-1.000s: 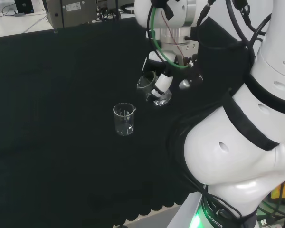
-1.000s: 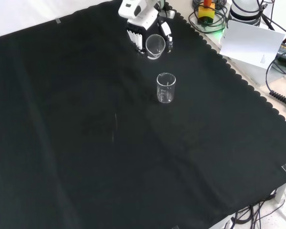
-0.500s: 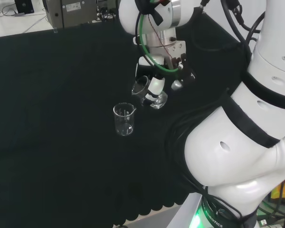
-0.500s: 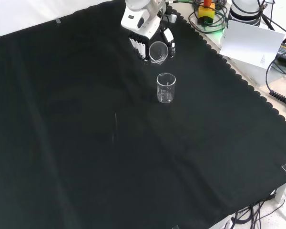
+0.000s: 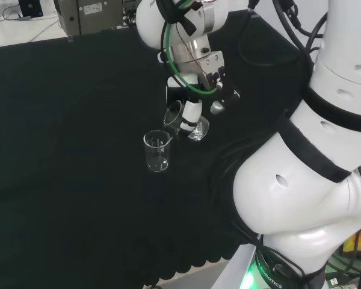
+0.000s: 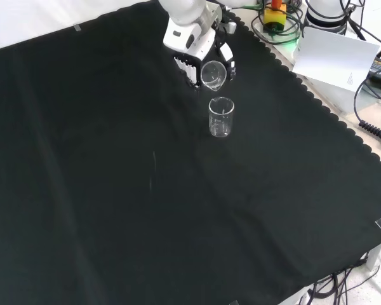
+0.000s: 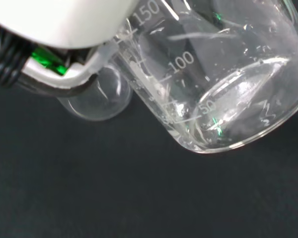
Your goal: Pour the water from the handheld beaker into the one on the table.
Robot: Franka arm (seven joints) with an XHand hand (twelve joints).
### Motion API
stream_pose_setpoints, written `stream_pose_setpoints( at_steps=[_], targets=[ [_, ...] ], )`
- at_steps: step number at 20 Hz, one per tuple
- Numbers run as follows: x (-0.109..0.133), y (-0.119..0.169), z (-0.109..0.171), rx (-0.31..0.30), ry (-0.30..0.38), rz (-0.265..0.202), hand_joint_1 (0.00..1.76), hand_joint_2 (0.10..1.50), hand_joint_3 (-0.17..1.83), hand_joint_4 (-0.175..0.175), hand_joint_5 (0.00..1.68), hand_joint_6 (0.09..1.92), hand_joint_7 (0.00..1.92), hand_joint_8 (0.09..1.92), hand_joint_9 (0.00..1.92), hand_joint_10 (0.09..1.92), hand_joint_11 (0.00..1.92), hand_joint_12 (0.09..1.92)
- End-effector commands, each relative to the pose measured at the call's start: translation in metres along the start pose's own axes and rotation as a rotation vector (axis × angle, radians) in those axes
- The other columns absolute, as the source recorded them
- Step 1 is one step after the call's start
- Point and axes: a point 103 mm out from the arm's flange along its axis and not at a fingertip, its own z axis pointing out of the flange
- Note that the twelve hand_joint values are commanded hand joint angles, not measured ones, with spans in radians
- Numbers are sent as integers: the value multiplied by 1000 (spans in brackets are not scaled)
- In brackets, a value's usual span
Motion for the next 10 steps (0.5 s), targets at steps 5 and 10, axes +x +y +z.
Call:
stream_pose_setpoints(
  at_steps=[5,10],
  targets=[
    [5,3,4,118,-107,31,1327,539,776,-175,1391,483,1454,430,1802,87,1464,666],
    [10,1,1,121,-146,22,1325,541,789,-175,1361,546,1423,498,1800,87,1461,672]
  ],
)
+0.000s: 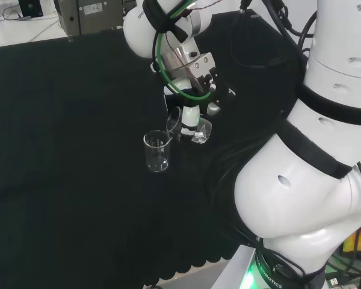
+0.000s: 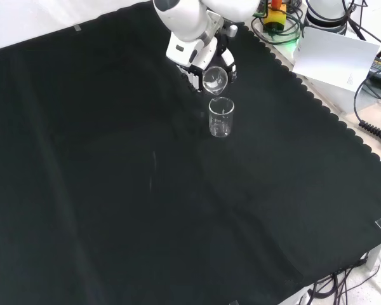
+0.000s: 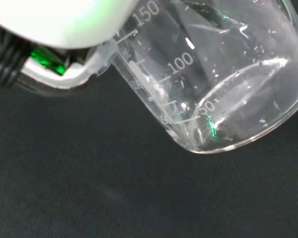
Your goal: Pour the water from the handheld beaker into the one on the table.
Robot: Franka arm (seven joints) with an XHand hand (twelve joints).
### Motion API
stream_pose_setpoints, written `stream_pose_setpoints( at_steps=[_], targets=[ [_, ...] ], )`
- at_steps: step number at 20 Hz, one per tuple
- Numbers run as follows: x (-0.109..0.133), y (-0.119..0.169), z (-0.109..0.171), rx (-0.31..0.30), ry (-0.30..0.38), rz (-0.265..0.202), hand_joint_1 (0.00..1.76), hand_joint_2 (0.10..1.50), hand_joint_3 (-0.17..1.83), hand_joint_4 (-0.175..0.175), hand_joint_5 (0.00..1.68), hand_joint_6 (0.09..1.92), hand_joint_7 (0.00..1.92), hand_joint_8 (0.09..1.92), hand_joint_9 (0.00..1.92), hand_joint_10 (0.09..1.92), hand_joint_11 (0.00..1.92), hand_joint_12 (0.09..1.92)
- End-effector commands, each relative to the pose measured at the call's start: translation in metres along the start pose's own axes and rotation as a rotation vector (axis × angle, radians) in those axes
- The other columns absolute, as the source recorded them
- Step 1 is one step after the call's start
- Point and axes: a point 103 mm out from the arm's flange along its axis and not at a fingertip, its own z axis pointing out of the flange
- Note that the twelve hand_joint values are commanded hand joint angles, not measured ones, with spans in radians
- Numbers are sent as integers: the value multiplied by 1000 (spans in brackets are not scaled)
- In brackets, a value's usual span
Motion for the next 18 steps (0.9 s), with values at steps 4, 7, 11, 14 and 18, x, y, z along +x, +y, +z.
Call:
stream_pose_setpoints(
  at_steps=[4,7,11,14,18],
  targets=[
    [9,-3,-5,20,-68,-7,1325,537,801,-175,1352,568,1413,524,1800,87,1460,675],
    [12,-2,-7,32,-84,-7,1324,537,803,-175,1351,571,1412,527,1800,87,1460,676],
    [15,-1,-10,46,-105,-5,1324,537,803,-175,1350,575,1410,531,1801,87,1460,676],
    [18,-1,-12,55,-122,-2,1324,537,804,-175,1348,577,1409,533,1801,87,1460,677],
    [21,-1,-14,68,-143,1,1324,537,805,-175,1347,581,1407,537,1801,87,1460,678]
  ],
)
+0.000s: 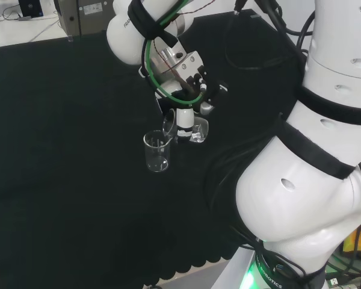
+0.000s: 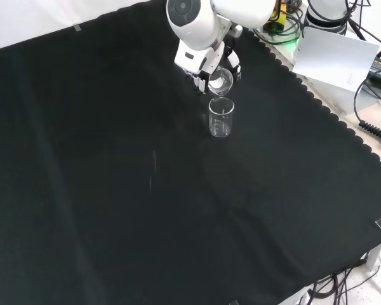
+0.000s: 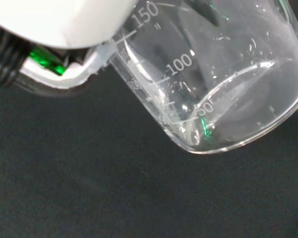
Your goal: Pour the water from the handheld beaker into the one on the table.
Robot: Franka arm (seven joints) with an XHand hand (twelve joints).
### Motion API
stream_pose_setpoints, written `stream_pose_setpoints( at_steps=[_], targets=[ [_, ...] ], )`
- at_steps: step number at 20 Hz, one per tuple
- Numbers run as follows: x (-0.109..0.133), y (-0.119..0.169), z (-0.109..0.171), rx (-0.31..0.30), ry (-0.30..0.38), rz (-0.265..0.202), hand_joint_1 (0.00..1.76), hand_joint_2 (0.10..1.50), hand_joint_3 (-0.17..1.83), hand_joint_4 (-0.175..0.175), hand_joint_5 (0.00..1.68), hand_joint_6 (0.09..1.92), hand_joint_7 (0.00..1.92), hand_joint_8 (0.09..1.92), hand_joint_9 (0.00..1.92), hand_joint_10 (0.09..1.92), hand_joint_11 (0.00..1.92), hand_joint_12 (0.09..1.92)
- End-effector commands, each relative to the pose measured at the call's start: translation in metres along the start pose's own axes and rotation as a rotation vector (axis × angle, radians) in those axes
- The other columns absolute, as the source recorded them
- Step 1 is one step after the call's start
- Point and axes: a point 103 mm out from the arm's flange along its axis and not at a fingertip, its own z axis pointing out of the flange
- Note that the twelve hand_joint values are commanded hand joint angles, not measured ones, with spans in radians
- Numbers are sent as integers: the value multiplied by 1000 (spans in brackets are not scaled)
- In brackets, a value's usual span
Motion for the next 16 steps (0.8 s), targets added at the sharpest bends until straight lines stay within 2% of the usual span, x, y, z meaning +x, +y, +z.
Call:
stream_pose_setpoints(
  at_steps=[1,16],
  targets=[
    [3,1,-4,16,-29,3,1324,537,805,-175,1346,582,1407,538,1801,87,1460,678],
    [14,6,-10,54,-97,14,1323,536,811,-175,1340,596,1400,553,1800,87,1459,681]
  ],
)
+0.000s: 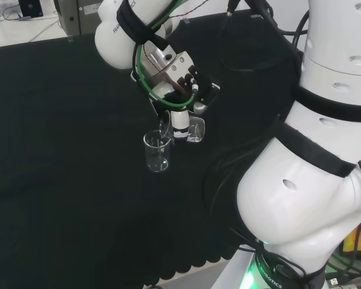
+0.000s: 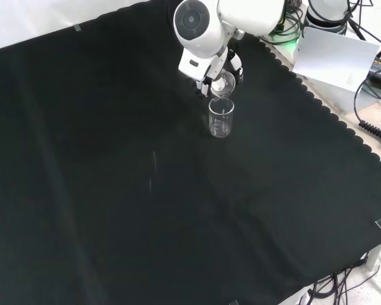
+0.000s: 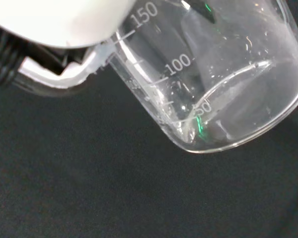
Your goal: Pour the water from the handheld beaker into the one on the table.
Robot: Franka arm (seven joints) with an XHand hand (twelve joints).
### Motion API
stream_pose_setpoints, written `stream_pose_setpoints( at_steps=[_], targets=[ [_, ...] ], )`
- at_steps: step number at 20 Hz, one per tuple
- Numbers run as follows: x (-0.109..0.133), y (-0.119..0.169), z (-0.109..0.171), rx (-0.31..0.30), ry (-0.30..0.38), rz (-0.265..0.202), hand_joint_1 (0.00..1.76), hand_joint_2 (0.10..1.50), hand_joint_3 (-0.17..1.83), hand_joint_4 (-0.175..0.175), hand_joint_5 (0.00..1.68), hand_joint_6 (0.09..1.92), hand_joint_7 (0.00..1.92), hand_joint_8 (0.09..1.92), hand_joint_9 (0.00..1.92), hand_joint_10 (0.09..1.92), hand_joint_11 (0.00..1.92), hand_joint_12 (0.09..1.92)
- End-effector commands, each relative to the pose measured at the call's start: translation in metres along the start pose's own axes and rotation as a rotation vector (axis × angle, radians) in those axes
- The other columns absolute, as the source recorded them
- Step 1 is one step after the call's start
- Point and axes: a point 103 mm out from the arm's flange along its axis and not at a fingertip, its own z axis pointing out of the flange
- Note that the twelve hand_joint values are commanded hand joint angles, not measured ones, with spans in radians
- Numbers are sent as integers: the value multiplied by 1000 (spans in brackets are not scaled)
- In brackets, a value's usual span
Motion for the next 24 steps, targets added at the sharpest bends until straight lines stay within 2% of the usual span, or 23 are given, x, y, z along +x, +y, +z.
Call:
stream_pose_setpoints(
  at_steps=[1,6,24],
  targets=[
    [3,2,-3,15,-30,10,1323,536,811,-175,1340,597,1400,554,1800,87,1459,681],
    [4,3,-6,22,-32,19,1323,536,813,-175,1337,603,1398,560,1800,87,1458,682],
    [8,5,-12,77,-128,42,1323,535,820,-175,1331,618,1391,576,1799,87,1454,685]
  ],
)
